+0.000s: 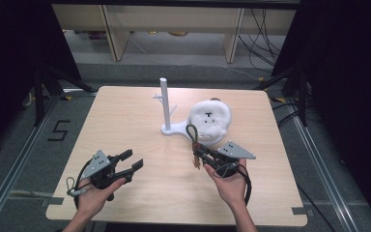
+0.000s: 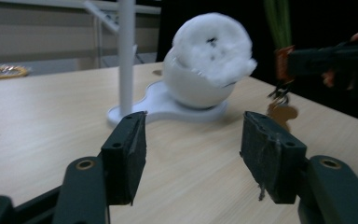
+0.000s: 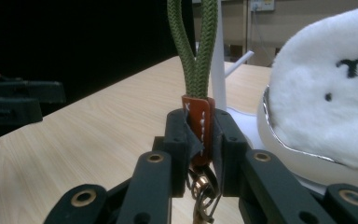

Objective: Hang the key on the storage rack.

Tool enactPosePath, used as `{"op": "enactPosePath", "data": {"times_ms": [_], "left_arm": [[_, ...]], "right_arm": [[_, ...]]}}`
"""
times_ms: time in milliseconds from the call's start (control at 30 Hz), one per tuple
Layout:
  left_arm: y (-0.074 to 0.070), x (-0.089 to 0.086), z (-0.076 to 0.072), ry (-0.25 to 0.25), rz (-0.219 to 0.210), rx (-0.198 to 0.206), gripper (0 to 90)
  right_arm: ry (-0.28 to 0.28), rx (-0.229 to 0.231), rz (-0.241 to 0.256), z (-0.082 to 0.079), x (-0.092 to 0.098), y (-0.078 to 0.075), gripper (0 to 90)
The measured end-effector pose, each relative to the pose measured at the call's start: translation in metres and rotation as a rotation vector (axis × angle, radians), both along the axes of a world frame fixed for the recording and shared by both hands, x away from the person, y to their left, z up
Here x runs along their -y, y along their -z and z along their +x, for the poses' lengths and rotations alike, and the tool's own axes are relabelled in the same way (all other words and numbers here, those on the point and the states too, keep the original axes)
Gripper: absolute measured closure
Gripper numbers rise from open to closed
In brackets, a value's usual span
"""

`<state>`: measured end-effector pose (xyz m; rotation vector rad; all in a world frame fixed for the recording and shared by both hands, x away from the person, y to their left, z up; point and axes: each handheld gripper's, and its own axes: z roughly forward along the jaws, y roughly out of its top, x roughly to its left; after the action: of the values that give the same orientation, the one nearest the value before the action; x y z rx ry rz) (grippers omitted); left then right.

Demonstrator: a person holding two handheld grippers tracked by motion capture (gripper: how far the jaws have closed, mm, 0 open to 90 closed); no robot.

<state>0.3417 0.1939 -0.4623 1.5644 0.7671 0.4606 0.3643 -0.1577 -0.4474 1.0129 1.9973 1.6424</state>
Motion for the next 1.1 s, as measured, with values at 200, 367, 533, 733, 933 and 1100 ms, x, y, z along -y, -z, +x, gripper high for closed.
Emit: {"op": "enactPosePath", "data": {"times_ms": [200, 367, 533, 733, 933, 1100], "left_arm": [[-0.019, 0.026, 0.011, 0.059, -0.028, 0.029, 52.9], [-0.026, 0.04, 0.019, 0.087, -0.043, 0.018, 58.9], [-0.033, 0.047, 0.026, 0.112, -0.065, -0.014, 63.7], [-0.037, 0.055, 0.033, 0.131, -0.087, -0.051, 66.5], [-0.039, 0.062, 0.036, 0.155, -0.096, -0.069, 67.8], [-0.044, 0.069, 0.039, 0.17, -0.105, -0.075, 68.5]], "right_arm": [[-0.031, 0.03, 0.021, 0.001, -0.011, -0.001, 78.6], [-0.026, 0.057, 0.027, 0.001, -0.016, -0.002, 78.6], [-0.048, 0.06, 0.033, 0.0, -0.021, -0.002, 78.6], [-0.05, 0.054, 0.049, -0.002, -0.026, -0.002, 78.6], [-0.062, 0.063, 0.056, -0.001, -0.029, -0.003, 78.6], [-0.064, 0.054, 0.063, -0.003, -0.033, -0.002, 78.6]]}}
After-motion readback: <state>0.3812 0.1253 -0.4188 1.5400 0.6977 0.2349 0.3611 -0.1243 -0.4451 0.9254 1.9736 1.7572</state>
